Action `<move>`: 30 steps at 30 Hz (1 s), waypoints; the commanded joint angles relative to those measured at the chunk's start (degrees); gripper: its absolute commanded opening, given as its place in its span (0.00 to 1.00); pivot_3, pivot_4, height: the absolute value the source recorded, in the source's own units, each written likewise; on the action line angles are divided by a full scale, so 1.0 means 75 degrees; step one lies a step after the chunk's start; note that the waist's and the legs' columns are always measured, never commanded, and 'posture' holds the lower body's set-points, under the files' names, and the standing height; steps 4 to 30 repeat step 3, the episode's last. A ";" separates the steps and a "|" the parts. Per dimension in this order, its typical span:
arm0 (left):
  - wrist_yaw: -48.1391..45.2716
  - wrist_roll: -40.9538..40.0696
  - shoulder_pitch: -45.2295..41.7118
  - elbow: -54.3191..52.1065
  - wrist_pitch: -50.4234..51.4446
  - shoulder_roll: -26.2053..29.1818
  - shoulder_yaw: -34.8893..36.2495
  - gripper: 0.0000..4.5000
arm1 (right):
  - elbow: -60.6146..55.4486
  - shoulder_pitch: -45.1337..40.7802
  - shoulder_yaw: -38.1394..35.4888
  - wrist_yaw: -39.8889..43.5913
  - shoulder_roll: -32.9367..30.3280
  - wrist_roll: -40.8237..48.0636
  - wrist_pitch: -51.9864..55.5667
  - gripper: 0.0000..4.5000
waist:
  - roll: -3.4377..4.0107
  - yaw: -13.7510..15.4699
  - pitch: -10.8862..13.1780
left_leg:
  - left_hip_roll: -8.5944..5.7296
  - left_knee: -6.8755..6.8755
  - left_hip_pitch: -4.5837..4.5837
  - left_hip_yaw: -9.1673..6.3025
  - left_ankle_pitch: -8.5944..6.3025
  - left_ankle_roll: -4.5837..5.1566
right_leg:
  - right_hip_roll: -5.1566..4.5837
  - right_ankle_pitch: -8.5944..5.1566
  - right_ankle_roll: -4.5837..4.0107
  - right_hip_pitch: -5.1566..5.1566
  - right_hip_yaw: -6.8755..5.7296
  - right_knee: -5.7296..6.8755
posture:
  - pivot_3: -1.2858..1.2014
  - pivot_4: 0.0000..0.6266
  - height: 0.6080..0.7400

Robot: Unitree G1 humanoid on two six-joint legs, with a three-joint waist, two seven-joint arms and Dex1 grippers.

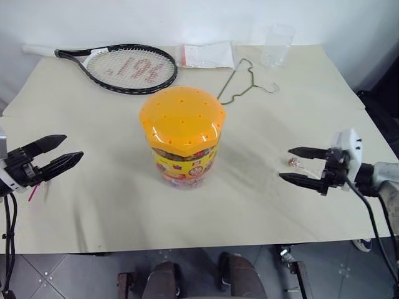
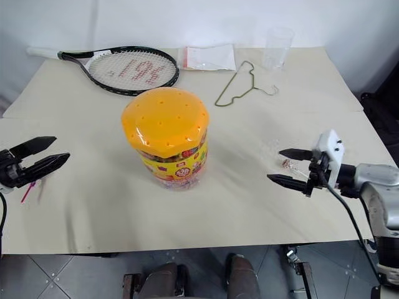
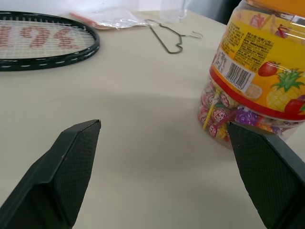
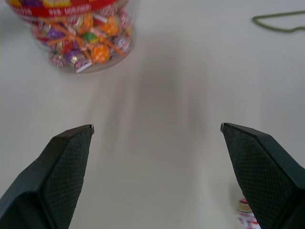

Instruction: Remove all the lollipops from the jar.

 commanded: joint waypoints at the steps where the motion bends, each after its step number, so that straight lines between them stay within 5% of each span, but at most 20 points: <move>1: 0.0147 -0.0221 0.0416 -0.0700 -0.0146 -0.0277 0.0352 1.00 | -0.0366 0.0062 -0.0166 -0.0469 0.0256 0.0081 -0.0179 0.99 | 0.0001 0.0008 0.0000 | 0.0000 0.0001 0.0001 0.0000 0.0000 0.0000 | 0.0000 0.0000 0.0000 0.0000 0.0000 0.0002 | 0.52 0.24 1.00; 30: 0.0255 -0.0286 0.0550 -0.1053 -0.0352 -0.0586 0.0424 1.00 | -0.0710 0.0240 -0.0204 -0.0916 0.0530 0.0066 -0.0196 0.99 | 0.0000 0.0016 0.0000 | 0.0001 0.0000 0.0001 -0.0001 0.0000 0.0000 | 0.0001 0.0000 -0.0001 -0.0001 0.0000 0.0002 | 0.52 0.24 1.00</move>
